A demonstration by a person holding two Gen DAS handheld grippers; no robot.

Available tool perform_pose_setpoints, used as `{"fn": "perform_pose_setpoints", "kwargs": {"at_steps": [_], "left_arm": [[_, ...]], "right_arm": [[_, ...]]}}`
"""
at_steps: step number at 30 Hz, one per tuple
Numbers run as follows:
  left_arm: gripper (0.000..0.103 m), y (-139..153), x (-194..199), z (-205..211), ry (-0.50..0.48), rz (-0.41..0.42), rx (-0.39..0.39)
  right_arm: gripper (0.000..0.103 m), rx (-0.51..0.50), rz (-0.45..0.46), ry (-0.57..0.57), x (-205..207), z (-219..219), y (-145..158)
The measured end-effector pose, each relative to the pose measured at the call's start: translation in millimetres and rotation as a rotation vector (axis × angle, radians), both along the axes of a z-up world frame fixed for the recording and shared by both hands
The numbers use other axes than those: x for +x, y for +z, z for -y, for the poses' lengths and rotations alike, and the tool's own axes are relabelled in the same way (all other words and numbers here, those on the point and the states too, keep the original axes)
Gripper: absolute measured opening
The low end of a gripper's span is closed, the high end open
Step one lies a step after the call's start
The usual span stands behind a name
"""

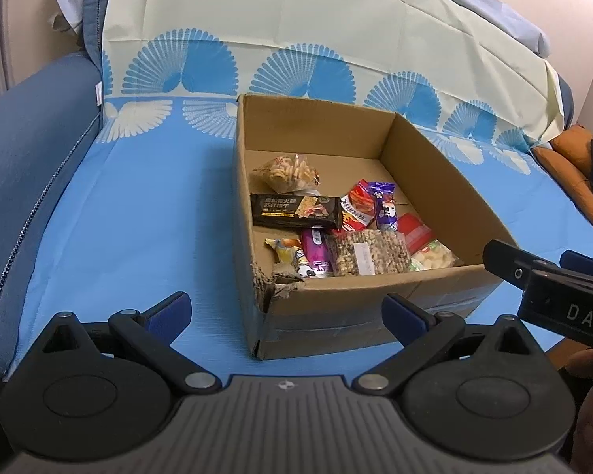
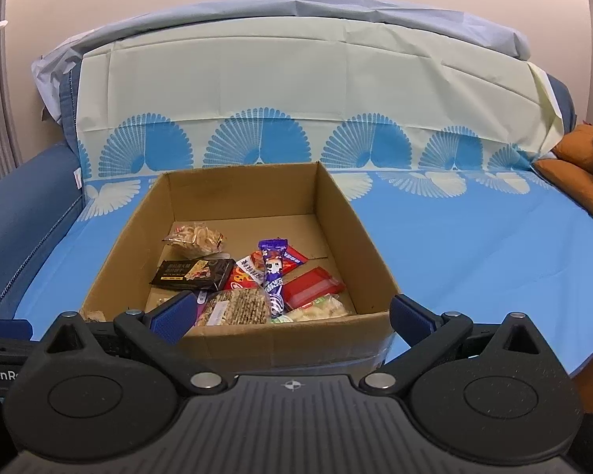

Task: Organize snacks

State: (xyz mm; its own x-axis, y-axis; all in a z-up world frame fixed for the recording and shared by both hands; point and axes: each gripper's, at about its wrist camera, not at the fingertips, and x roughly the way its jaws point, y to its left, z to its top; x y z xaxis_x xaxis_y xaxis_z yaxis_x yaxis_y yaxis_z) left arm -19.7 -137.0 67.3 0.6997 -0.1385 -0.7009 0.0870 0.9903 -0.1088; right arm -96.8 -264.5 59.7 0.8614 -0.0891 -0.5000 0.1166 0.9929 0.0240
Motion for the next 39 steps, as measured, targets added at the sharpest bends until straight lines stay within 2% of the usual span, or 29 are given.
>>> {"fn": "perform_pose_setpoints", "kwargs": {"at_steps": [39], "left_arm": [[0.103,3.9,2.1,9.9,-0.033,0.017,0.003]], "right_arm": [[0.102,0.049,-0.001,-0.010,2.0,7.6,0.0]]}}
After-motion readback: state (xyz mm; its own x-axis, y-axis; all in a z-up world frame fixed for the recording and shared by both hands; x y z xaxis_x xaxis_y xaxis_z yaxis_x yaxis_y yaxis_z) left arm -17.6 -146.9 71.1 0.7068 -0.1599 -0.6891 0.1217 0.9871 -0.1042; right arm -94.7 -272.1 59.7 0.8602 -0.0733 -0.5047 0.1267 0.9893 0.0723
